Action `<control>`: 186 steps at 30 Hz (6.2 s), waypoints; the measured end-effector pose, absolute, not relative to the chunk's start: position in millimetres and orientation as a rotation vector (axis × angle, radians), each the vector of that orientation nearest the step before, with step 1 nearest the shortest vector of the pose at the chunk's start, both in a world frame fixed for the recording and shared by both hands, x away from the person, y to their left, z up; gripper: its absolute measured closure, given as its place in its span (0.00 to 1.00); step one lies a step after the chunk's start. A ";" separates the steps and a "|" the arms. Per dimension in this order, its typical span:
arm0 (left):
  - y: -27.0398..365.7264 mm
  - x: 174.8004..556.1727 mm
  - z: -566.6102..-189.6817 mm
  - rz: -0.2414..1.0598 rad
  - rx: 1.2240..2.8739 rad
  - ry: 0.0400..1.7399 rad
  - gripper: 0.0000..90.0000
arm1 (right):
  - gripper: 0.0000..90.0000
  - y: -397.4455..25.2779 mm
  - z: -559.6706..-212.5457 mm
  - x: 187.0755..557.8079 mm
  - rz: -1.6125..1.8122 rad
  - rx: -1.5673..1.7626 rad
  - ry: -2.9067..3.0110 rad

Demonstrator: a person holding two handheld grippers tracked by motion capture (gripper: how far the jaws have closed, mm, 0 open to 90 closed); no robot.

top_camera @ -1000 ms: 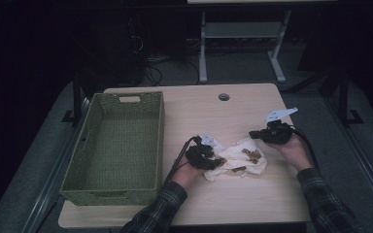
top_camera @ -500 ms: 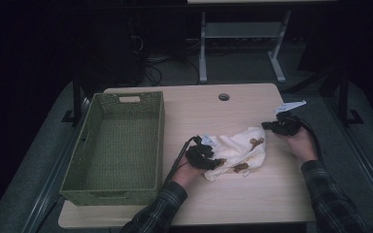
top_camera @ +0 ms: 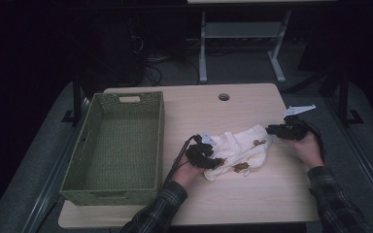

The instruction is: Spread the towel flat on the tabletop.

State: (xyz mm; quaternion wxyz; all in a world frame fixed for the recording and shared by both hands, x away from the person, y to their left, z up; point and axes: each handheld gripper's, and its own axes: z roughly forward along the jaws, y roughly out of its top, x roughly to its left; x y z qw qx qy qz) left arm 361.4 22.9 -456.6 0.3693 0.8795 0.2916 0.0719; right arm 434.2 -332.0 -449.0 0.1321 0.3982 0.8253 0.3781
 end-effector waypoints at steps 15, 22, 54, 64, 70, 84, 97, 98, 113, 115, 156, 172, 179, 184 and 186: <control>28.9 316.2 -432.3 0.186 2.247 0.660 0.60 | 0.84 -319.8 -436.6 374.9 1.193 1.026 2.485; 32.6 303.3 -439.6 0.178 2.296 0.661 0.65 | 0.83 -301.3 -440.8 350.0 1.236 0.960 2.548; 41.7 323.7 -408.7 0.239 2.155 0.755 0.91 | 0.98 -305.5 -427.5 337.1 1.273 0.867 2.516; 29.5 346.8 -419.3 0.265 2.149 0.838 0.92 | 0.98 -335.7 -431.6 355.7 1.291 0.974 2.478; 24.7 371.3 -437.8 0.329 2.182 0.910 0.91 | 0.98 -323.9 -450.0 377.2 1.216 1.012 2.507; 28.7 363.2 -424.1 0.300 2.140 0.886 0.75 | 0.81 -329.7 -445.3 370.0 1.201 1.051 2.468; 12.5 370.2 -444.2 0.241 2.214 0.856 0.77 | 0.68 -312.7 -445.9 331.2 1.230 1.013 2.537; 11.9 370.7 -445.5 0.235 2.217 0.856 0.80 | 0.67 -309.5 -447.0 330.9 1.222 1.014 2.535; 13.9 365.0 -435.8 0.218 2.176 0.832 0.98 | 0.94 -287.8 -466.5 334.6 1.067 1.007 2.567; 16.1 363.1 -431.7 0.220 2.166 0.831 0.98 | 0.96 -292.2 -464.2 333.4 1.063 1.001 2.568; 44.4 298.4 -431.5 0.214 2.234 0.868 0.98 | 1.00 -339.2 -468.7 300.4 1.086 0.971 2.637; 51.6 274.5 -448.2 0.150 2.306 0.894 0.98 | 1.00 -366.7 -467.3 264.3 1.087 0.981 2.698; 49.7 275.9 -438.3 0.190 2.228 0.897 0.82 | 0.92 -369.6 -461.3 266.4 1.108 0.975 2.663; 46.2 297.7 -430.1 0.253 2.203 0.922 0.75 | 0.86 -366.2 -450.6 284.9 1.155 0.970 2.609; 45.4 310.1 -427.8 0.280 2.196 0.931 0.75 | 0.85 -363.1 -446.7 294.6 1.152 0.976 2.581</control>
